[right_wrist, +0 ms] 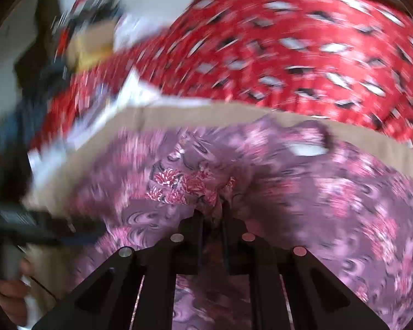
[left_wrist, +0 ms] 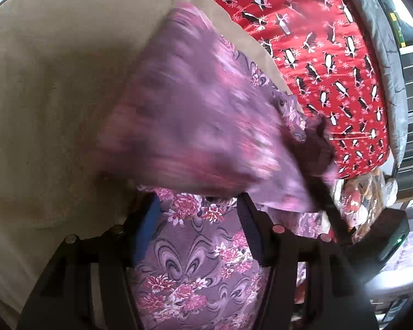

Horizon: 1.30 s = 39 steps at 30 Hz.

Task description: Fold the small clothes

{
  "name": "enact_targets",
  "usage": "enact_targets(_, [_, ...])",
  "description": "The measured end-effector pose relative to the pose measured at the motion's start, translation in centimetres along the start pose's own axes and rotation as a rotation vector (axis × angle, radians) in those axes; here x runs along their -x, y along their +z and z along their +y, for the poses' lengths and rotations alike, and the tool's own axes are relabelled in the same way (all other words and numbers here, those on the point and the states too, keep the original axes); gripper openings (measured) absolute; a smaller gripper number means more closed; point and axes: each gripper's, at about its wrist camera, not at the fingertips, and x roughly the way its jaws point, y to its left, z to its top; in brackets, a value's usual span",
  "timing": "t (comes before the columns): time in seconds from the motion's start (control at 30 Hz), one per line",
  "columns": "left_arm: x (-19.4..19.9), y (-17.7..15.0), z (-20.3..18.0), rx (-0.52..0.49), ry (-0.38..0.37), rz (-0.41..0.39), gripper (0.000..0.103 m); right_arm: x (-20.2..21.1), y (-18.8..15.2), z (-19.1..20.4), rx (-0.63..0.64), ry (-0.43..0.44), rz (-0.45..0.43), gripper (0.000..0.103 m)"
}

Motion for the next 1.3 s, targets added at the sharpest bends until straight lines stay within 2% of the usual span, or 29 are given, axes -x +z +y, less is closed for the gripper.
enact_targets(0.17, [-0.5, -0.6, -1.0, -0.028, 0.059, 0.004, 0.057, 3.7, -0.4, -8.0, -0.248, -0.011, -0.036, 0.01])
enact_targets(0.3, [-0.9, -1.2, -2.1, -0.076, 0.136, 0.003, 0.057, 5.6, -3.1, -13.9, -0.438, -0.005, -0.029, 0.01])
enact_targets(0.37, [-1.0, -1.4, -2.7, -0.106, 0.186, -0.001, 0.057, 5.2, -4.0, -15.6, -0.502, 0.006, -0.002, 0.011])
enact_targets(0.43, [-0.9, -1.8, -3.2, -0.135, 0.223, -0.003, 0.057, 5.5, -5.3, -16.9, -0.563, -0.032, 0.007, 0.017])
enact_targets(0.47, [-0.8, -2.1, -3.4, -0.151, 0.235, -0.001, 0.057, 6.0, -5.8, -17.6, -0.599, -0.045, -0.005, 0.017])
enact_targets(0.53, [-0.2, -2.8, -4.0, -0.183, 0.214, 0.001, 0.057, 7.5, -6.7, -18.8, -0.68, -0.006, -0.078, 0.017])
enact_targets(0.57, [0.1, -3.2, -4.3, -0.199, 0.195, 0.001, 0.057, 8.0, -6.8, -19.0, -0.684, 0.006, -0.099, 0.02])
enact_targets(0.63, [0.4, -3.7, -5.3, -0.239, 0.179, -0.007, 0.057, 8.0, -6.1, -18.9, -0.661, 0.03, -0.115, 0.037])
enact_targets(0.67, [0.2, -3.7, -6.0, -0.261, 0.188, -0.015, 0.057, 7.6, -5.7, -18.7, -0.649, 0.031, -0.108, 0.049])
enact_targets(0.7, [0.0, -3.5, -6.5, -0.276, 0.202, -0.019, 0.057, 7.0, -5.3, -18.5, -0.633, 0.021, -0.095, 0.051])
enact_targets(0.73, [-0.6, -3.1, -6.9, -0.284, 0.224, -0.02, 0.057, 6.3, -4.9, -18.4, -0.611, -0.002, -0.075, 0.051])
enact_targets(0.77, [-1.1, -2.6, -7.1, -0.281, 0.251, -0.007, 0.057, 5.8, -4.5, -18.2, -0.587, -0.023, -0.054, 0.04])
enact_targets(0.8, [-1.7, -2.2, -7.1, -0.271, 0.255, 0.007, 0.057, 5.3, -3.8, -17.9, -0.54, -0.024, -0.031, 0.006])
enact_targets(0.83, [-2.0, -1.8, -6.9, -0.27, 0.26, 0.023, 0.057, 5.4, -3.2, -17.6, -0.512, -0.013, -0.039, 0.005])
enact_targets(0.9, [-2.7, -1.5, -6.4, -0.256, 0.281, 0.016, 0.057, 7.5, -2.8, -17.6, -0.482, -0.006, -0.135, 0.005])
enact_targets(0.93, [-3.3, -1.4, -6.1, -0.253, 0.283, 0.027, 0.059, 7.7, -2.9, -17.9, -0.489, -0.013, -0.143, 0.005])
enact_targets(0.97, [-3.9, -1.4, -5.8, -0.252, 0.293, 0.035, 0.06, 7.4, -2.9, -18.3, -0.499, -0.024, -0.123, 0.005])
enact_targets(1.03, [-4.0, -1.8, -6.2, -0.276, 0.316, 0.019, 0.06, 4.5, -4.0, -19.9, -0.536, -0.096, 0.09, 0.007])
enact_targets(1.07, [-3.9, -2.0, -6.6, -0.298, 0.334, 0.015, 0.06, 4.2, -4.4, -20.2, -0.544, -0.086, 0.111, 0.006])
enact_targets(1.13, [-3.4, -2.7, -7.0, -0.322, 0.341, 0.025, 0.06, 6.2, -4.3, -19.5, -0.512, -0.097, 0.055, 0.014])
enact_targets(1.17, [-3.1, -3.4, -7.0, -0.327, 0.332, 0.042, 0.06, 7.0, -4.2, -19.1, -0.496, -0.105, 0.047, 0.016])
enact_targets(1.2, [-2.7, -4.3, -6.9, -0.341, 0.321, 0.058, 0.06, 8.2, -4.3, -18.3, -0.46, -0.072, 0.032, 0.016])
enact_targets(1.27, [-2.5, -6.5, -6.8, -0.386, 0.335, 0.08, 0.06, 9.3, -5.0, -17.3, -0.416, -0.033, 0.047, 0.018])
enact_targets(1.3, [-2.7, -7.7, -6.6, -0.408, 0.356, 0.09, 0.06, 9.3, -5.6, -17.2, -0.404, -0.031, 0.083, 0.025])
